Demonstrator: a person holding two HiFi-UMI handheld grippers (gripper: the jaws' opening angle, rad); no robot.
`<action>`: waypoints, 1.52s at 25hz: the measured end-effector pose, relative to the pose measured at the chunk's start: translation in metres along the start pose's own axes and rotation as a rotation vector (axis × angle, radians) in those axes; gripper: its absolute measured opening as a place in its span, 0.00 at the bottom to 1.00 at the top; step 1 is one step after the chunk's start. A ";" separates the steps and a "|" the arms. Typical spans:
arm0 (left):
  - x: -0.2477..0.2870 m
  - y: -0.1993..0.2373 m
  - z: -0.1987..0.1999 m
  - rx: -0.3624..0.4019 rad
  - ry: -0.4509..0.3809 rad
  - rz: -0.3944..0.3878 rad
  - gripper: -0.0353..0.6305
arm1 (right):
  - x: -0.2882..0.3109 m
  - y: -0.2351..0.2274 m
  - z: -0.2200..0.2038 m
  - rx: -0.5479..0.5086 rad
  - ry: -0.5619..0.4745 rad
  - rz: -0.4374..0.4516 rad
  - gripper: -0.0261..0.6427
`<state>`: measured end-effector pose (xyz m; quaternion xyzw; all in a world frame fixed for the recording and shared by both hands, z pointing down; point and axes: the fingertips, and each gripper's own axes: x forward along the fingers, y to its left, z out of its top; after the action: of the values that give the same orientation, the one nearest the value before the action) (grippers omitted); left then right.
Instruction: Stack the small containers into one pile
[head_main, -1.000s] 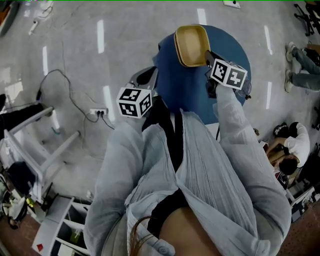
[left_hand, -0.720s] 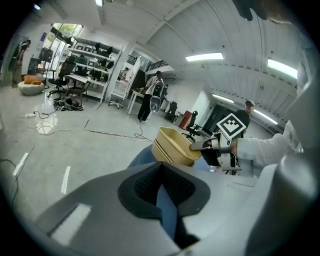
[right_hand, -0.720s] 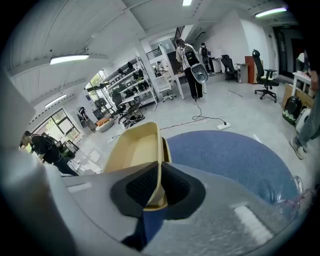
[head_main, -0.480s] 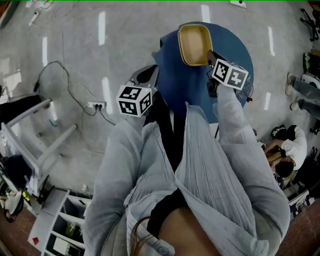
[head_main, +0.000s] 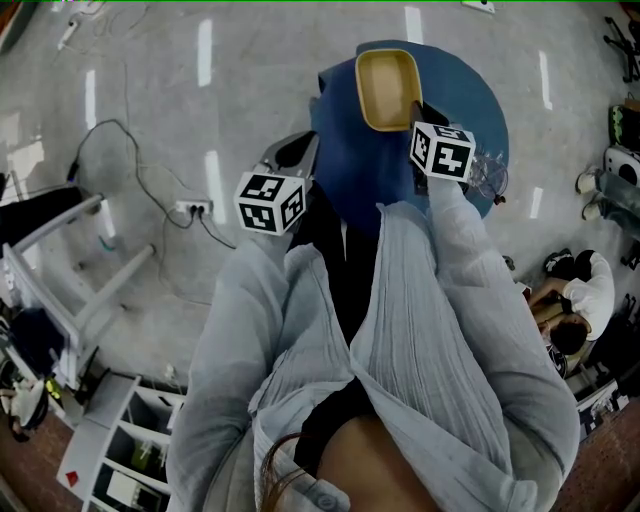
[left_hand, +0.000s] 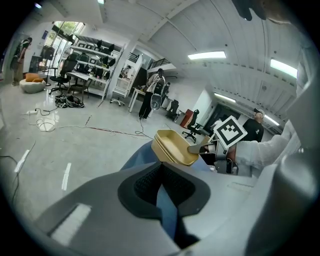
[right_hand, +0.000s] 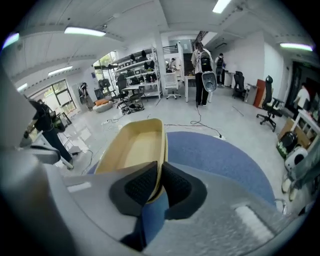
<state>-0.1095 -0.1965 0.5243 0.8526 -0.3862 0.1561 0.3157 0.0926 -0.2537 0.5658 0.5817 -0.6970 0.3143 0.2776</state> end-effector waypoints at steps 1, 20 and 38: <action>0.000 -0.001 0.000 -0.001 0.001 -0.001 0.07 | 0.000 0.001 -0.001 -0.045 0.004 -0.017 0.10; -0.002 -0.006 -0.003 0.012 0.014 -0.013 0.07 | 0.009 0.010 -0.010 -0.213 0.027 -0.048 0.54; -0.002 -0.041 0.049 0.129 -0.072 -0.123 0.07 | -0.087 0.020 0.025 0.082 -0.207 0.102 0.63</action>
<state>-0.0786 -0.2073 0.4698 0.8982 -0.3335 0.1303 0.2552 0.0874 -0.2152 0.4818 0.5856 -0.7372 0.2945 0.1641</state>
